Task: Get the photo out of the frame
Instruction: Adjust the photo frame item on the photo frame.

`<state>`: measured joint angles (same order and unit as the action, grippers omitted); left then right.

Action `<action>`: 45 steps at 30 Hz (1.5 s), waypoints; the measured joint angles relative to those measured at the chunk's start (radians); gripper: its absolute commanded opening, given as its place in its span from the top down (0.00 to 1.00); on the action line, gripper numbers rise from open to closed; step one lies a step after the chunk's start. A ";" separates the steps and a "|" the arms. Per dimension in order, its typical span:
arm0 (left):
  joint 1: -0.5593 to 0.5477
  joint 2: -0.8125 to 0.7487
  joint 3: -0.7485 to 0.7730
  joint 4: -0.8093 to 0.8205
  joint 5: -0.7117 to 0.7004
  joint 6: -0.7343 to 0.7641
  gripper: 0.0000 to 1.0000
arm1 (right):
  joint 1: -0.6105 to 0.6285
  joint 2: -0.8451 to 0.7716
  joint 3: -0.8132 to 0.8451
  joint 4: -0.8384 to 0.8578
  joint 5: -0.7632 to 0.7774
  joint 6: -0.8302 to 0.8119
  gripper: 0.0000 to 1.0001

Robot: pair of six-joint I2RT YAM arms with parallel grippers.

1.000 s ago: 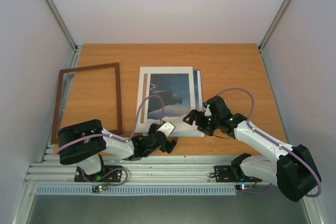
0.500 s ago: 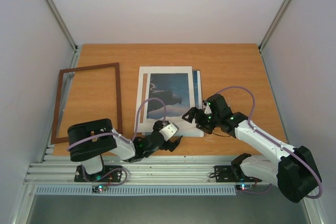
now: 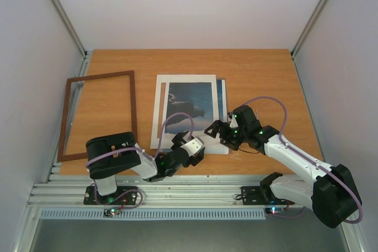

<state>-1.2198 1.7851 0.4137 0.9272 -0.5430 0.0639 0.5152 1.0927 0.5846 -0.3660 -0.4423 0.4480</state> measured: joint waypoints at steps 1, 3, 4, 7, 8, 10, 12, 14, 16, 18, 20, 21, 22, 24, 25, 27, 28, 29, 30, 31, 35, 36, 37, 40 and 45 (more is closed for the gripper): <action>0.000 0.000 0.001 0.004 -0.009 0.002 0.01 | 0.000 0.000 0.000 0.000 0.000 0.000 0.02; 0.000 0.003 0.009 0.005 -0.026 0.005 0.01 | 0.000 0.000 0.000 0.000 -0.001 0.000 0.02; 0.000 0.006 0.016 0.006 -0.035 0.005 0.01 | 0.000 0.000 0.000 0.000 -0.002 0.000 0.01; 0.000 0.021 0.031 0.013 -0.054 0.005 0.01 | 0.000 0.000 0.002 -0.002 -0.002 -0.001 0.02; 0.000 0.027 0.032 0.016 -0.061 0.005 0.02 | 0.000 0.000 0.003 -0.004 -0.002 -0.001 0.02; 0.000 0.036 0.032 0.018 -0.079 0.005 0.02 | 0.000 -0.001 0.010 -0.016 -0.001 -0.004 0.02; 0.000 0.039 0.032 0.018 -0.098 0.004 0.02 | 0.000 -0.005 0.019 -0.031 0.001 -0.009 0.02; 0.000 0.039 0.032 0.018 -0.110 0.000 0.02 | 0.000 -0.015 0.027 -0.051 0.006 -0.018 0.01; 0.001 0.039 0.038 0.009 -0.122 -0.006 0.02 | 0.000 -0.027 0.036 -0.074 0.017 -0.029 0.02; 0.002 0.039 0.049 -0.001 -0.128 -0.010 0.02 | 0.000 -0.037 0.043 -0.101 0.032 -0.042 0.02; 0.004 0.038 0.058 -0.004 -0.135 -0.016 0.02 | 0.000 -0.041 0.052 -0.132 0.055 -0.056 0.02; 0.007 0.038 0.061 -0.005 -0.137 -0.024 0.02 | 0.000 -0.041 0.055 -0.150 0.069 -0.063 0.02; 0.010 0.038 0.063 -0.007 -0.138 -0.032 0.02 | 0.000 -0.040 0.058 -0.169 0.085 -0.069 0.02; 0.017 0.036 0.063 -0.016 -0.138 -0.047 0.02 | 0.000 -0.038 0.060 -0.203 0.113 -0.079 0.02; 0.021 0.035 0.063 -0.024 -0.138 -0.056 0.02 | 0.000 -0.035 0.060 -0.219 0.124 -0.084 0.01; 0.029 0.033 0.065 -0.050 -0.139 -0.076 0.02 | 0.000 -0.023 0.060 -0.238 0.141 -0.091 0.02; 0.031 0.032 0.067 -0.060 -0.139 -0.084 0.02 | 0.000 -0.014 0.060 -0.243 0.145 -0.093 0.02; 0.034 0.032 0.068 -0.072 -0.138 -0.093 0.02 | 0.000 0.000 0.061 -0.253 0.155 -0.095 0.01; 0.036 0.030 0.069 -0.085 -0.138 -0.104 0.02 | 0.000 0.018 0.062 -0.257 0.163 -0.099 0.02; 0.038 0.027 0.070 -0.095 -0.138 -0.114 0.03 | 0.000 0.036 0.062 -0.260 0.168 -0.102 0.02; 0.047 0.020 0.071 -0.124 -0.138 -0.149 0.03 | 0.000 0.099 0.062 -0.265 0.183 -0.109 0.02; 0.048 0.019 0.071 -0.126 -0.138 -0.157 0.02 | 0.000 0.112 0.062 -0.264 0.185 -0.110 0.02; 0.048 0.018 0.071 -0.129 -0.138 -0.164 0.03 | 0.000 0.123 0.062 -0.262 0.185 -0.110 0.02; 0.050 0.018 0.071 -0.131 -0.137 -0.175 0.03 | 0.000 0.154 0.062 -0.252 0.187 -0.110 0.02; 0.054 0.000 0.070 -0.163 -0.126 -0.198 0.02 | 0.001 0.195 0.062 -0.229 0.187 -0.109 0.02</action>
<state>-1.1660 1.7855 0.4839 0.7639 -0.6689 -0.1341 0.5163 1.2881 0.6464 -0.5945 -0.2558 0.3389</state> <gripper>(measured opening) 0.977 0.983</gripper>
